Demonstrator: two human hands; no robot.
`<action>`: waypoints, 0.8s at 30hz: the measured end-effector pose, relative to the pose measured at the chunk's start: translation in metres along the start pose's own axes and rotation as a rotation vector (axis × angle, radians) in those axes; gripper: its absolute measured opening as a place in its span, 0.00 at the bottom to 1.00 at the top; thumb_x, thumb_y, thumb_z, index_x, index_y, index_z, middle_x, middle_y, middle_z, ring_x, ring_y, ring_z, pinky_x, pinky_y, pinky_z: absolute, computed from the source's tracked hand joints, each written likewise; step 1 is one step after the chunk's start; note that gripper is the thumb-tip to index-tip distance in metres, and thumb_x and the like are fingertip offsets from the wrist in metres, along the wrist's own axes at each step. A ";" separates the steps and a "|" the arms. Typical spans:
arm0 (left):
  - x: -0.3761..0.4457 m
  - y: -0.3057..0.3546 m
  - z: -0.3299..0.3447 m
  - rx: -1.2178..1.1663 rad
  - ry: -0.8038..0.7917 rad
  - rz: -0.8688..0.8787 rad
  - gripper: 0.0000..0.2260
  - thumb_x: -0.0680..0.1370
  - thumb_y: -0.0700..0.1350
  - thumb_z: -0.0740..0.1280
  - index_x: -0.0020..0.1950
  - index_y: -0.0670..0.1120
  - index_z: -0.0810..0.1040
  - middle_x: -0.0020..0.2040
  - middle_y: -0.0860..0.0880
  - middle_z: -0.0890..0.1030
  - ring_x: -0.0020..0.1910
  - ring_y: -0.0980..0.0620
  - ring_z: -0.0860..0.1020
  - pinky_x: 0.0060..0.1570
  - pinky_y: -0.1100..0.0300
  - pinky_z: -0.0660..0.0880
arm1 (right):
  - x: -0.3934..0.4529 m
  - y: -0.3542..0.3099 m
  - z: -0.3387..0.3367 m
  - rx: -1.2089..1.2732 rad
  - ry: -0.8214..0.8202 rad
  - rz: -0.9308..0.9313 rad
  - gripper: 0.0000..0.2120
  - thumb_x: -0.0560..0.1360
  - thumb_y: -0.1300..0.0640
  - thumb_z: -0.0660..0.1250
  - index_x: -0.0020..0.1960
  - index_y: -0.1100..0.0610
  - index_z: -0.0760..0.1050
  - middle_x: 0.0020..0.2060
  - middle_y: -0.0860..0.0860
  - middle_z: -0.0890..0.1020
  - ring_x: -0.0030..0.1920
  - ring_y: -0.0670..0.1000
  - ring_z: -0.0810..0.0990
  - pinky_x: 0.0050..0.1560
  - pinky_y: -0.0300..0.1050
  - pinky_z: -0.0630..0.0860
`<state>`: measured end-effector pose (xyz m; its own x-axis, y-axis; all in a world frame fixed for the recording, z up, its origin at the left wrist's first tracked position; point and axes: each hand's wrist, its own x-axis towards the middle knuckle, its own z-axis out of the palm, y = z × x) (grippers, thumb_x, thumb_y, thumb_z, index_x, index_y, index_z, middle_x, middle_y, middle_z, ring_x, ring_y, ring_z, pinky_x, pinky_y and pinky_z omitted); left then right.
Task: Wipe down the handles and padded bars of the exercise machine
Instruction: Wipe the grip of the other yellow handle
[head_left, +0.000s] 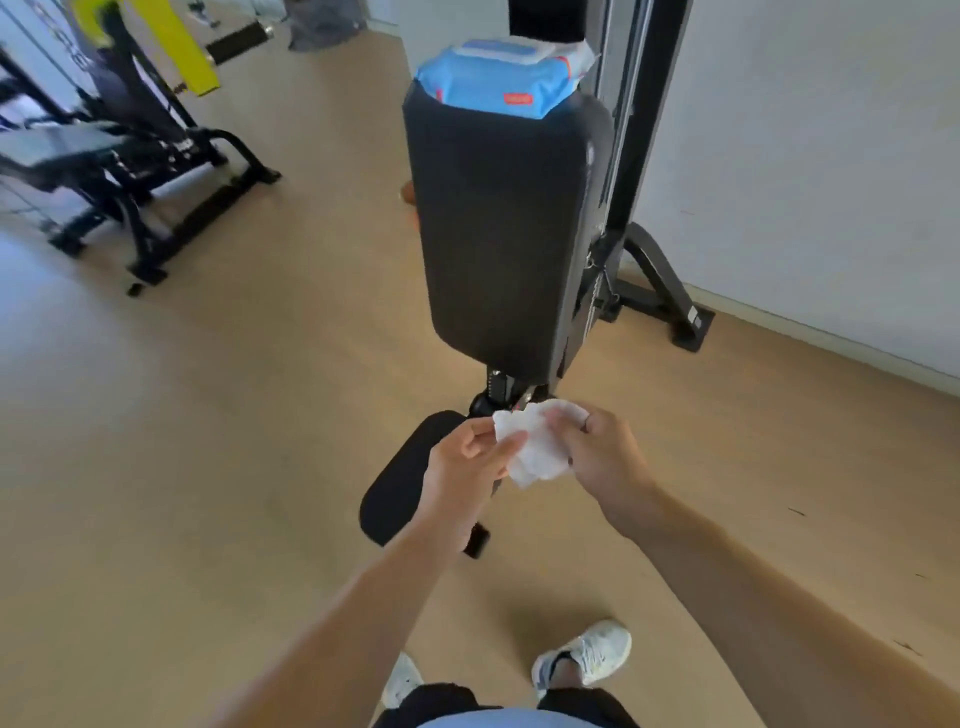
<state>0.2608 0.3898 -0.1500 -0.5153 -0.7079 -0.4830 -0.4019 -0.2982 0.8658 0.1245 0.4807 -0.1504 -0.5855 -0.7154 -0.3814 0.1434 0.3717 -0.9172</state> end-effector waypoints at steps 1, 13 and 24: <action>-0.003 -0.005 -0.017 -0.015 0.007 0.002 0.14 0.71 0.56 0.75 0.54 0.51 0.84 0.48 0.49 0.87 0.51 0.49 0.85 0.61 0.43 0.79 | -0.001 0.001 0.017 0.025 -0.006 0.012 0.13 0.83 0.54 0.60 0.50 0.49 0.84 0.42 0.47 0.86 0.43 0.49 0.84 0.39 0.41 0.77; -0.051 -0.069 -0.276 -0.128 0.180 -0.027 0.18 0.73 0.64 0.69 0.44 0.50 0.83 0.43 0.50 0.85 0.43 0.52 0.82 0.52 0.54 0.77 | -0.051 -0.017 0.273 -0.017 -0.143 0.000 0.08 0.73 0.51 0.75 0.48 0.53 0.83 0.41 0.49 0.85 0.42 0.47 0.83 0.46 0.40 0.82; -0.055 -0.088 -0.447 -0.326 0.236 -0.002 0.09 0.80 0.49 0.70 0.53 0.45 0.85 0.45 0.49 0.86 0.43 0.55 0.81 0.45 0.62 0.76 | -0.032 -0.057 0.455 0.132 -0.200 0.099 0.13 0.82 0.51 0.64 0.47 0.60 0.81 0.45 0.56 0.85 0.45 0.52 0.84 0.44 0.44 0.81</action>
<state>0.6629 0.1687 -0.1409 -0.3118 -0.8233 -0.4743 -0.1217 -0.4605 0.8793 0.4975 0.2130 -0.1380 -0.3958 -0.7872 -0.4730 0.3028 0.3744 -0.8764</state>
